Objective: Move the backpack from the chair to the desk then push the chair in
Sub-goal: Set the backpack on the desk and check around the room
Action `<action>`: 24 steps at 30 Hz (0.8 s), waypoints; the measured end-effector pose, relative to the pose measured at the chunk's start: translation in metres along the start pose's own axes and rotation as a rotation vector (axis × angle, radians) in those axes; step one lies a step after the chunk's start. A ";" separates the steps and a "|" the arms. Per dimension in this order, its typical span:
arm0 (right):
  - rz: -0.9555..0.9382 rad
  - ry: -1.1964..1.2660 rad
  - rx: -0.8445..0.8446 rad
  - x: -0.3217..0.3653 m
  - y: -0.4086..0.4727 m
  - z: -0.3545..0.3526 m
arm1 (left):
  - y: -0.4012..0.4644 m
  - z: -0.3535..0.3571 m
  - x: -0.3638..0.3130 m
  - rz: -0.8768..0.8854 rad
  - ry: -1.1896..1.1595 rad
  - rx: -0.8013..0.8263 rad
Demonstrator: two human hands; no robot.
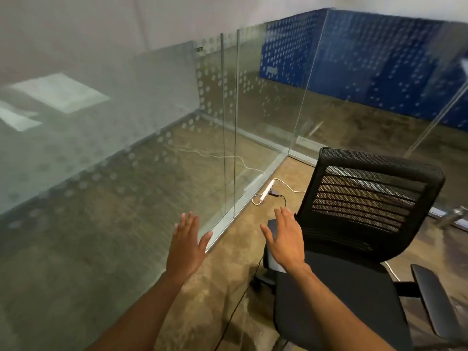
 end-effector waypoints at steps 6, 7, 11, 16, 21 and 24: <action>0.015 -0.059 0.000 0.013 0.021 0.020 | 0.045 0.003 0.013 0.090 -0.031 -0.006; 0.017 -0.065 -0.001 0.013 0.026 0.024 | 0.051 0.007 0.016 0.093 -0.032 0.012; 0.038 -0.071 -0.002 0.013 0.049 0.042 | 0.073 0.022 0.026 0.104 -0.021 0.037; 0.055 -0.065 0.001 0.011 0.095 0.068 | 0.118 0.043 0.037 0.141 0.011 0.053; 0.087 -0.059 -0.057 -0.001 0.157 0.083 | 0.183 0.061 0.027 0.184 -0.024 0.066; 0.125 -0.064 -0.057 -0.013 0.190 0.089 | 0.226 0.074 0.012 0.220 -0.035 0.080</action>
Point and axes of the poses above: each hand's wrist, its own y-axis towards the middle knuckle, its own z-axis out of the palm, x = y × z, the point moved 1 cm from there along y, towards the middle knuckle, and after that the axes turned 10 degrees about -x, right-handed, at the moved point
